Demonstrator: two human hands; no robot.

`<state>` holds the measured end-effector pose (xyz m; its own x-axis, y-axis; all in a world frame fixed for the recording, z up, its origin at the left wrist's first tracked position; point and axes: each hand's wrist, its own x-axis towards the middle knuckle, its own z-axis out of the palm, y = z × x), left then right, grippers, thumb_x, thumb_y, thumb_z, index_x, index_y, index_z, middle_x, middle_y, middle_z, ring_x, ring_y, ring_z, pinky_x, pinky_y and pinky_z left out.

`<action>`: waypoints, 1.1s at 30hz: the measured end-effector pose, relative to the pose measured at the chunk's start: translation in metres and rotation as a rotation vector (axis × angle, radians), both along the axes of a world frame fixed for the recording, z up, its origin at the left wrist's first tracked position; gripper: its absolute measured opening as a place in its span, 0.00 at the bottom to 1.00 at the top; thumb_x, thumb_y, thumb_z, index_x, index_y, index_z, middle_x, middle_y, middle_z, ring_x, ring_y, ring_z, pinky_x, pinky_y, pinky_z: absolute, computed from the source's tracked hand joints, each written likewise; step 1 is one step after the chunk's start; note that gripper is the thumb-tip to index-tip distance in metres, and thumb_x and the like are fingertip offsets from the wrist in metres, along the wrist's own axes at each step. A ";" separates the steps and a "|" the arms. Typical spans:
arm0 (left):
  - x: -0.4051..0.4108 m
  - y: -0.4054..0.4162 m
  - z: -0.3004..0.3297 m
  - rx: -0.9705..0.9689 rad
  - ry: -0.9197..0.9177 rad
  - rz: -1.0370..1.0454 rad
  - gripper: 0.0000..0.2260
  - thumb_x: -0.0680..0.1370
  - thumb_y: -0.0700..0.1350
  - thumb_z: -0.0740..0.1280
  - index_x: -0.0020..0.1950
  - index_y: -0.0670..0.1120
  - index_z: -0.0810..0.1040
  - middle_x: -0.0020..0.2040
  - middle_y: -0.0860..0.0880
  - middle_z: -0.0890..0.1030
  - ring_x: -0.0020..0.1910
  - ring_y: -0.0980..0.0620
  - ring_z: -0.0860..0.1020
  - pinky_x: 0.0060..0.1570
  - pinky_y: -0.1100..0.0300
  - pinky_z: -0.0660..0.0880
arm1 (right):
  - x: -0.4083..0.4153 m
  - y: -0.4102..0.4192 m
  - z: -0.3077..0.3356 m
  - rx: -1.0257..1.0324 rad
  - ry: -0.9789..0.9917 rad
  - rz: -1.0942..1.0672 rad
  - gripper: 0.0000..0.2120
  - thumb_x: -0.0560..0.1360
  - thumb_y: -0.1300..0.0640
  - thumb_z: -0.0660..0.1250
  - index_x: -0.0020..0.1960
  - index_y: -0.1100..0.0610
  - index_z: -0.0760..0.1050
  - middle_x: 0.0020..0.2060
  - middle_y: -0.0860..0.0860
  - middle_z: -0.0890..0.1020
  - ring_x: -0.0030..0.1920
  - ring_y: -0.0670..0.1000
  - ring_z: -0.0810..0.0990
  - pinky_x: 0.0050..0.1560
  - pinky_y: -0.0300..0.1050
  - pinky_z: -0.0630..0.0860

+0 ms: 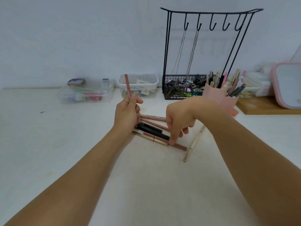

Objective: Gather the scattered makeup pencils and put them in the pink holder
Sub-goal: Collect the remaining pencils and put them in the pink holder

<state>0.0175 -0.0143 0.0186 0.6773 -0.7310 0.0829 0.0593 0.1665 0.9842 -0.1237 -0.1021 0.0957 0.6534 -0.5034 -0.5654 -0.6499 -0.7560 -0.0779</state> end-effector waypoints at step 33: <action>-0.003 -0.004 -0.002 -0.203 0.061 -0.212 0.09 0.79 0.49 0.70 0.53 0.44 0.78 0.37 0.45 0.79 0.29 0.47 0.75 0.33 0.55 0.72 | 0.027 0.020 -0.023 0.475 -1.095 -0.306 0.06 0.72 0.68 0.70 0.47 0.70 0.82 0.34 0.62 0.83 0.27 0.48 0.78 0.26 0.37 0.75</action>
<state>0.0146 -0.0179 0.0162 0.5197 -0.8292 0.2058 0.1721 0.3376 0.9254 -0.0967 -0.0822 0.0724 0.7894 -0.6128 0.0377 -0.2138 -0.3320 -0.9187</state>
